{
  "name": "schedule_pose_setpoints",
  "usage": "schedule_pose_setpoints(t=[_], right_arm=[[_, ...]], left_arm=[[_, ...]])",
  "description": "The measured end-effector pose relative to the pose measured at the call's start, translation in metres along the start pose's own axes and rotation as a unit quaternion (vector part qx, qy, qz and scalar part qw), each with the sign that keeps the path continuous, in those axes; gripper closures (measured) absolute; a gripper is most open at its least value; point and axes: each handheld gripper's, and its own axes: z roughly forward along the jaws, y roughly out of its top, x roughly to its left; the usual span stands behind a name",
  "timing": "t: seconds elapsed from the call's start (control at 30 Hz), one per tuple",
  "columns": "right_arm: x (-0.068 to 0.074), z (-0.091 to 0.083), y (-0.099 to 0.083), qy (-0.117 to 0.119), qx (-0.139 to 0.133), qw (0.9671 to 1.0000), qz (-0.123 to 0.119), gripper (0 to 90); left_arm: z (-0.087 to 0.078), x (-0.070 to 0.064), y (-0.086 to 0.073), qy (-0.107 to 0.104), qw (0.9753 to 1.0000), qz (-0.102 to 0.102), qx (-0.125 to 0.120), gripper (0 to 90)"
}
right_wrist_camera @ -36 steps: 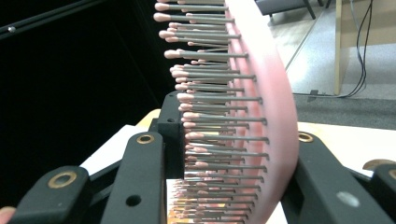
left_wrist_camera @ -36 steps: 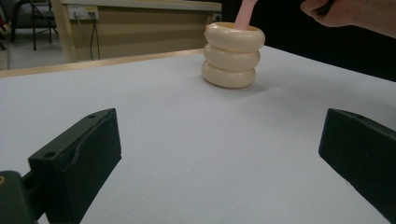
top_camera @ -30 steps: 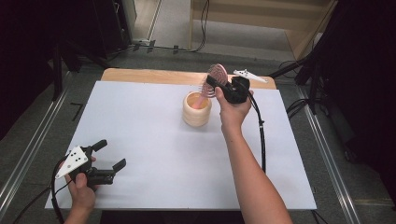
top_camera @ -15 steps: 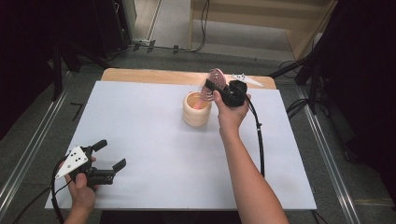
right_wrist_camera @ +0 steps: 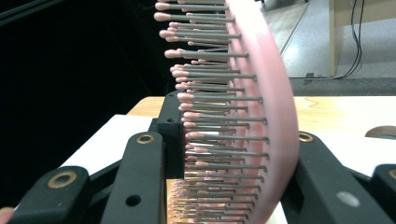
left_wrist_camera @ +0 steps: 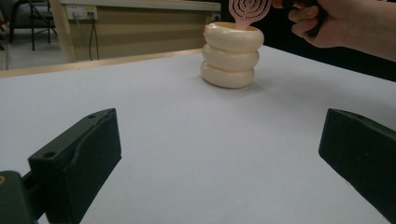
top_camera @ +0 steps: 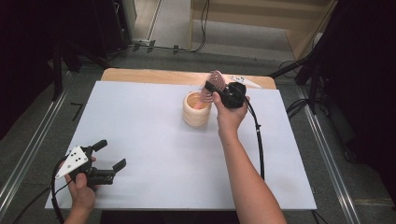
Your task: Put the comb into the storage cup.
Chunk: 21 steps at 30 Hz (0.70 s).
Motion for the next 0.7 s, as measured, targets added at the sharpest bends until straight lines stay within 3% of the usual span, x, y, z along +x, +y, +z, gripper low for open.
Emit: schedule_pose_setpoints(t=[0.13, 0.37, 0.53, 0.7], right_arm=[[-0.002, 0.0, -0.001, -0.012, 0.004, 0.9999, -0.001, 62.0], [-0.01, -0.001, -0.004, -0.006, 0.0, 0.9998, 0.02, 61.8], [-0.012, -0.001, -0.005, -0.015, 0.0, 0.9995, 0.026, 60.5], [-0.015, -0.002, -0.005, -0.013, 0.005, 0.9997, 0.02, 46.3]], left_arm=[[0.0, 0.0, 0.0, 0.0, 1.0, 0.0, 0.0, 0.0], [0.0, 0.0, 0.0, 0.0, 1.0, -0.001, 0.0, 0.0], [0.0, 0.0, 0.0, 0.0, 1.0, 0.0, 0.0, 0.0], [0.0, 0.0, 0.0, 0.0, 1.0, 0.0, 0.0, 0.0]])
